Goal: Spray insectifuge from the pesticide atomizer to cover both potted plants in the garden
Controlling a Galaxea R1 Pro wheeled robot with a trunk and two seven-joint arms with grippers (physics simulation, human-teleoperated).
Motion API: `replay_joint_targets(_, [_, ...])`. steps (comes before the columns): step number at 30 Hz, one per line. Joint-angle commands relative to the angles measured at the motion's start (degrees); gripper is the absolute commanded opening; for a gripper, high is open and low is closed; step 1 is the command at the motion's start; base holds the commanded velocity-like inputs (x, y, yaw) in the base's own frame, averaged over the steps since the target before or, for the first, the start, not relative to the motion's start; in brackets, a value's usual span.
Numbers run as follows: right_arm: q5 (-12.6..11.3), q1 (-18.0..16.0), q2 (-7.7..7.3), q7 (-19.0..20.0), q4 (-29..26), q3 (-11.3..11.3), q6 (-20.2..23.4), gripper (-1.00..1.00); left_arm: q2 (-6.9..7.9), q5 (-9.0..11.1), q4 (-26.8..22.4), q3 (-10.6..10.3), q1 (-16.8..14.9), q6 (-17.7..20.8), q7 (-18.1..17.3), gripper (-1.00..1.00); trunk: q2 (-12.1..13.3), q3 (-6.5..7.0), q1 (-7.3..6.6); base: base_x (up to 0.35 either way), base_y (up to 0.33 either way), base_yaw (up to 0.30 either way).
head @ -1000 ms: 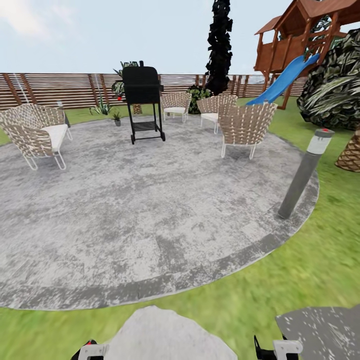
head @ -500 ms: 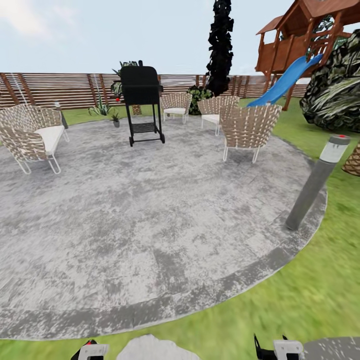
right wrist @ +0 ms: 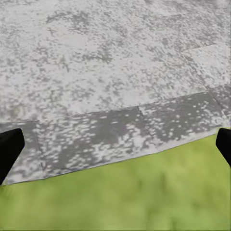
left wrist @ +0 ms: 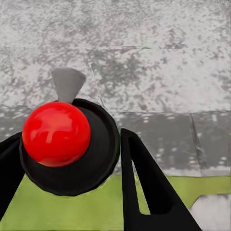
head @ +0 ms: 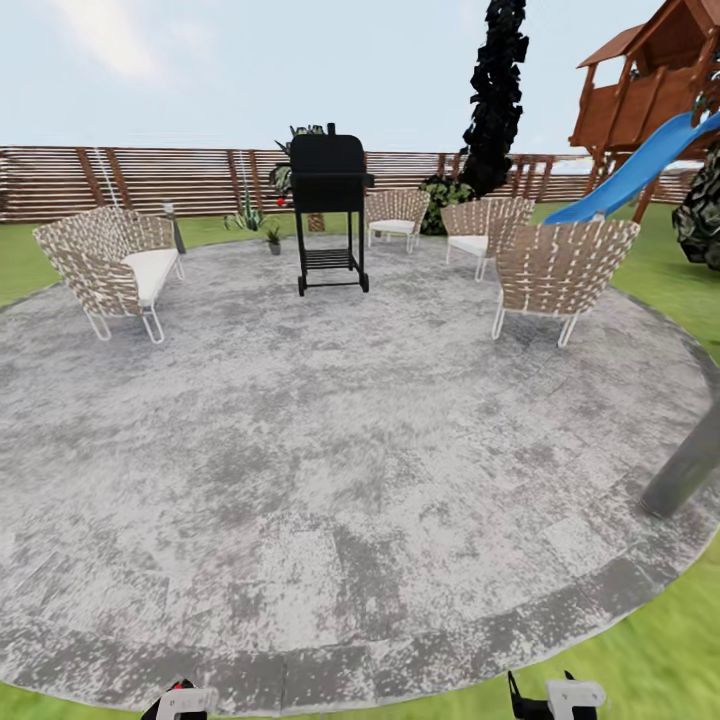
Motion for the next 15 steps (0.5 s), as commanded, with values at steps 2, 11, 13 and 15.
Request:
replay_joint_targets(2, [0.6, 0.0, -0.01, -0.3, 0.0, -0.4, -0.2, 1.0, 0.03, 0.6, 0.1, -0.4, -0.1, -0.1, -0.1, -1.0, 0.0, -0.05, 0.02, 0.34, 0.0, 0.277])
replay_joint_targets(11, [0.6, 0.0, 0.0, -0.3, 0.0, -0.4, -0.1, 1.0, 0.03, 0.6, 0.1, -0.4, -0.1, -0.1, -0.1, -1.0, 0.0, -0.05, 0.02, 0.34, 0.0, 0.277])
replay_joint_targets(13, [0.6, 0.0, -0.01, -0.3, 0.0, -0.4, -0.1, 1.0, 0.03, 0.6, 0.1, -0.4, -0.1, -0.1, -0.1, -1.0, 0.0, -0.05, 0.02, 0.34, 0.0, 0.277])
replay_joint_targets(15, [0.6, 0.0, 0.0, -0.3, 0.0, -0.4, -0.1, 1.0, 0.03, 0.6, 0.1, -0.4, -0.1, -0.1, -0.1, -1.0, 0.0, -0.05, 0.02, 0.34, 0.0, 0.277])
